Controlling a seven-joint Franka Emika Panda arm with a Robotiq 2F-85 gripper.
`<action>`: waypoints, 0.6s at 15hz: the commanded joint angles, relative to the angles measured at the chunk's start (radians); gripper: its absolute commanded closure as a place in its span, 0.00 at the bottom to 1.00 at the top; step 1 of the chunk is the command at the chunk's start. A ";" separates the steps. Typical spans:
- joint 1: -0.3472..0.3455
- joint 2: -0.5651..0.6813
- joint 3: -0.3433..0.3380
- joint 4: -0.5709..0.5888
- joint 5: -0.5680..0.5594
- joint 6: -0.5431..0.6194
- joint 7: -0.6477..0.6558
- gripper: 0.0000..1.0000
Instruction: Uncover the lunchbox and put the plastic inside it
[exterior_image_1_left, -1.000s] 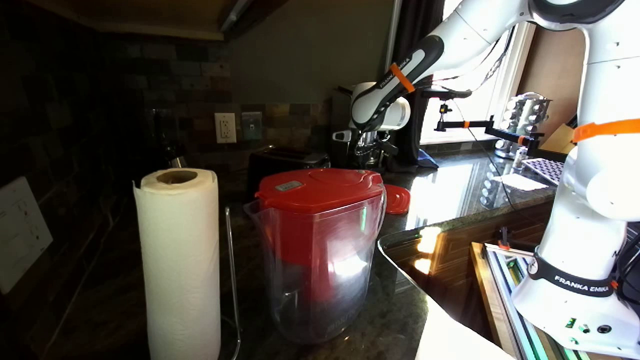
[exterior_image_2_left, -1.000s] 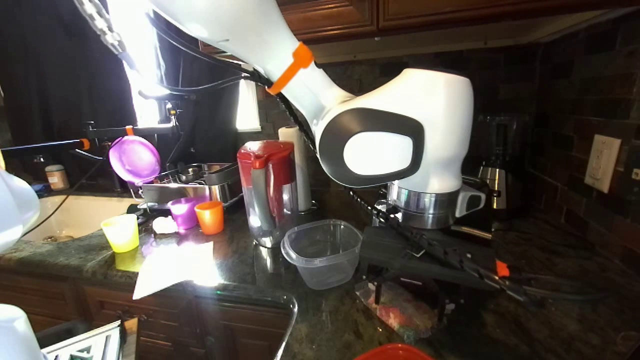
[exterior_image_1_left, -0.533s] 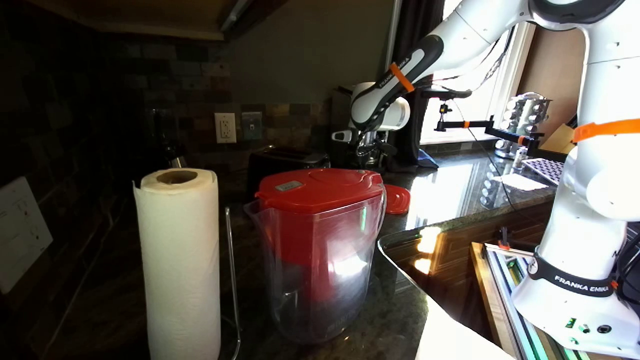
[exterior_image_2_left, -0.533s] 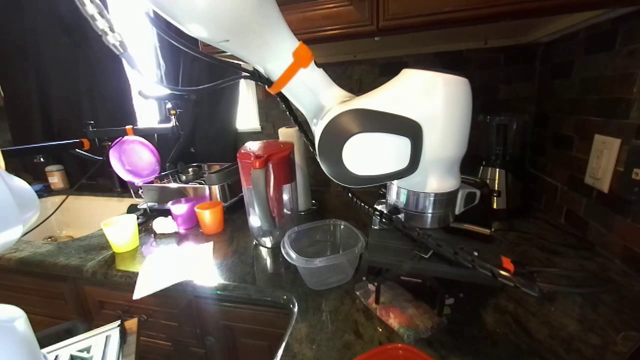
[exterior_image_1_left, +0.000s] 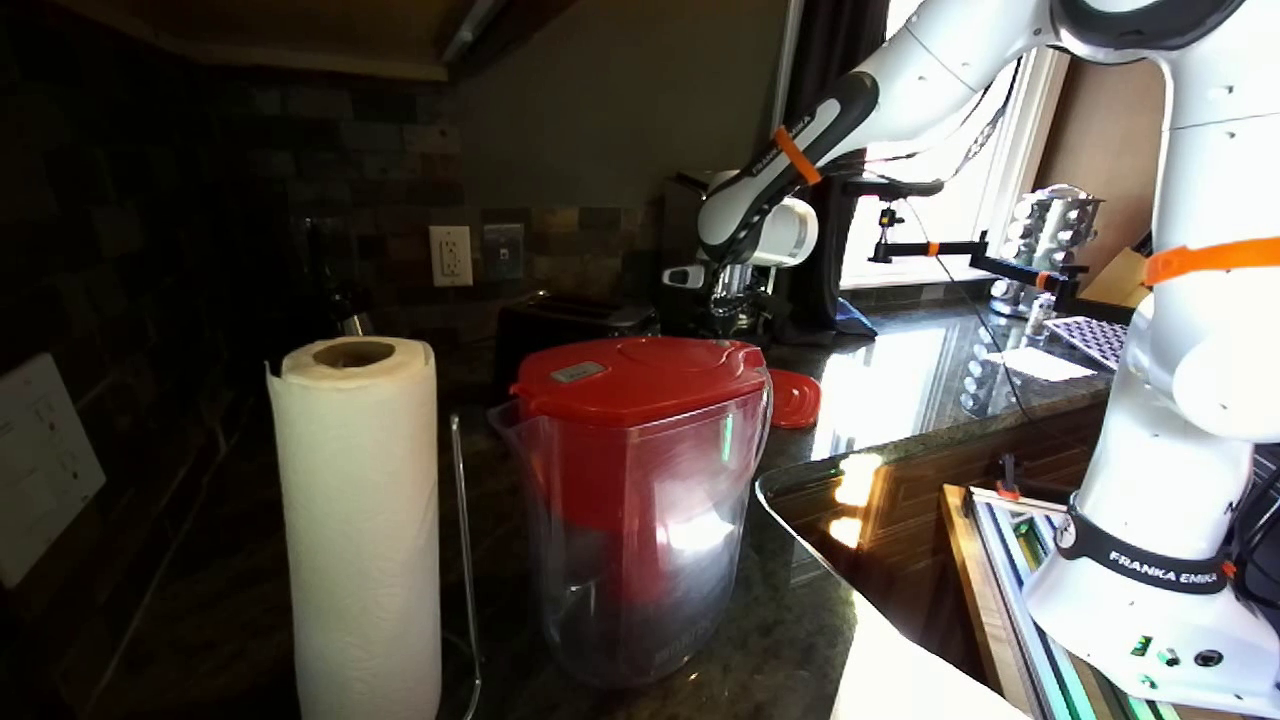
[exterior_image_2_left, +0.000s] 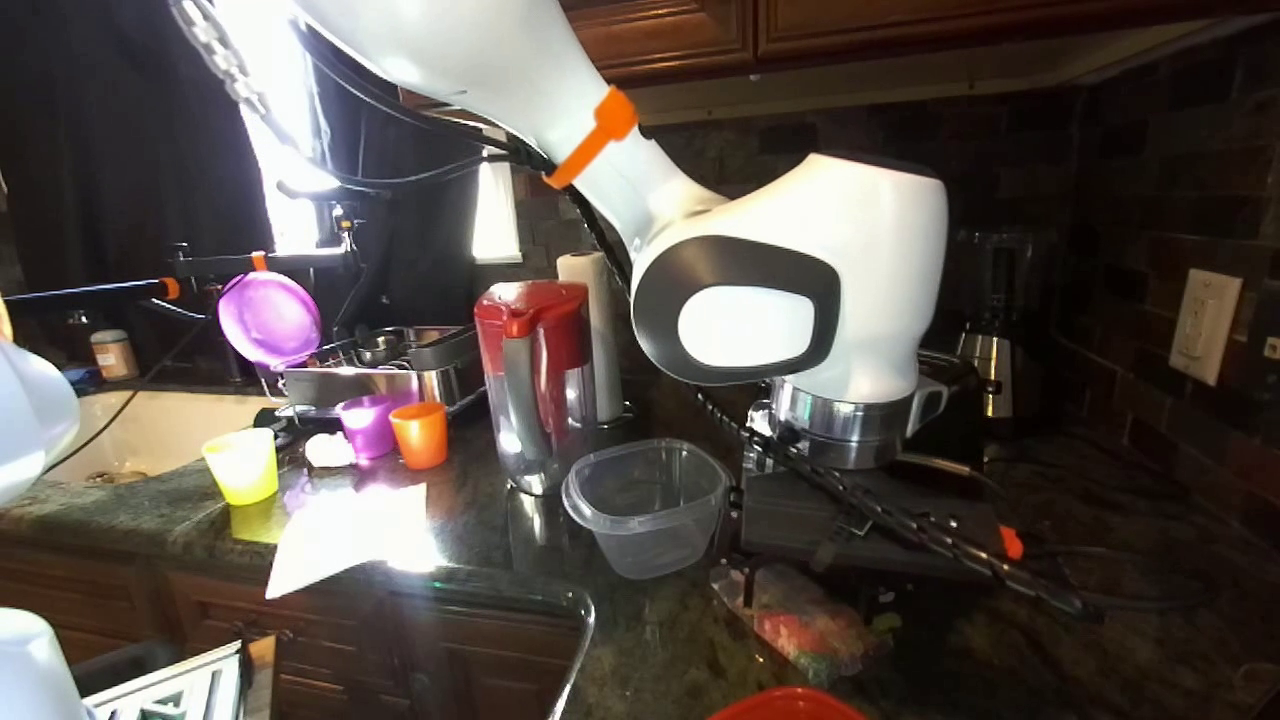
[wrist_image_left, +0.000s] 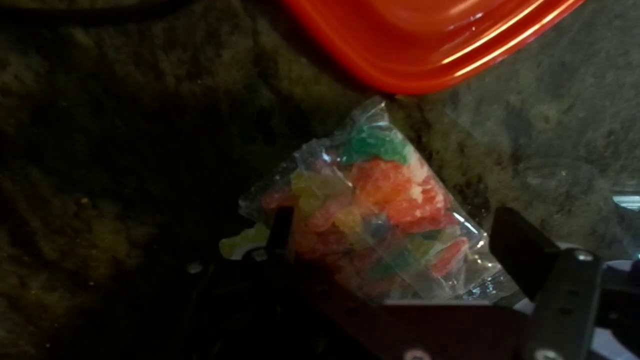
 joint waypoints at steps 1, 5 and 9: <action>-0.006 0.021 0.015 -0.018 0.064 0.065 -0.071 0.03; -0.012 0.047 0.044 -0.020 0.147 0.116 -0.144 0.24; -0.014 0.061 0.060 -0.019 0.195 0.166 -0.195 0.12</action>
